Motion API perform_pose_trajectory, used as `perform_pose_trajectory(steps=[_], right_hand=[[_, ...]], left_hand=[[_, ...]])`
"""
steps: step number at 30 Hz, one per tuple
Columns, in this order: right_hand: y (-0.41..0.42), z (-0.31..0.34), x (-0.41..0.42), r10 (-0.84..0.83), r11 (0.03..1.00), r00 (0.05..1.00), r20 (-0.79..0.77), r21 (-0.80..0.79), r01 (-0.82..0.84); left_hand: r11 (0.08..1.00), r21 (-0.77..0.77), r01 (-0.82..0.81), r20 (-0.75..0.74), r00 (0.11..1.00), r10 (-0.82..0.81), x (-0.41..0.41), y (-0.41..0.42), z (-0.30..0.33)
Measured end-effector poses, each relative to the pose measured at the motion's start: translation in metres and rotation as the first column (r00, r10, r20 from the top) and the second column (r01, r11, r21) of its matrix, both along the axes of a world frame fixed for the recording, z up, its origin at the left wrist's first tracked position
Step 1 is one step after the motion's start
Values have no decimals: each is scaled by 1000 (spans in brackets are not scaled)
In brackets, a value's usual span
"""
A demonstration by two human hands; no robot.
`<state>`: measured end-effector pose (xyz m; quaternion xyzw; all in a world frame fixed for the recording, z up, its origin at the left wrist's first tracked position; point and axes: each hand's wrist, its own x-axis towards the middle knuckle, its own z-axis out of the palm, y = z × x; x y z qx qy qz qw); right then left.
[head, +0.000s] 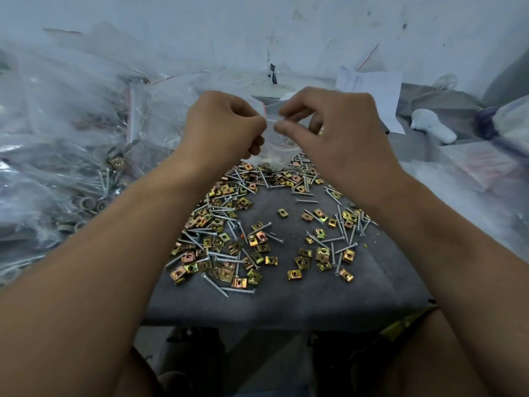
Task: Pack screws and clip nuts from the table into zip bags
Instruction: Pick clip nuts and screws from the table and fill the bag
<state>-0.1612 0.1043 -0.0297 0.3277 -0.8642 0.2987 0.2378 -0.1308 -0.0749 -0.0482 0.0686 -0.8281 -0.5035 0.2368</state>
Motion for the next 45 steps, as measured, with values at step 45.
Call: perform_pose_trajectory(steps=[45], right_hand=[[24, -13, 12, 156, 988, 985, 72, -17, -155]], left_hand=[[999, 23, -30, 51, 998, 29, -7, -3, -7]])
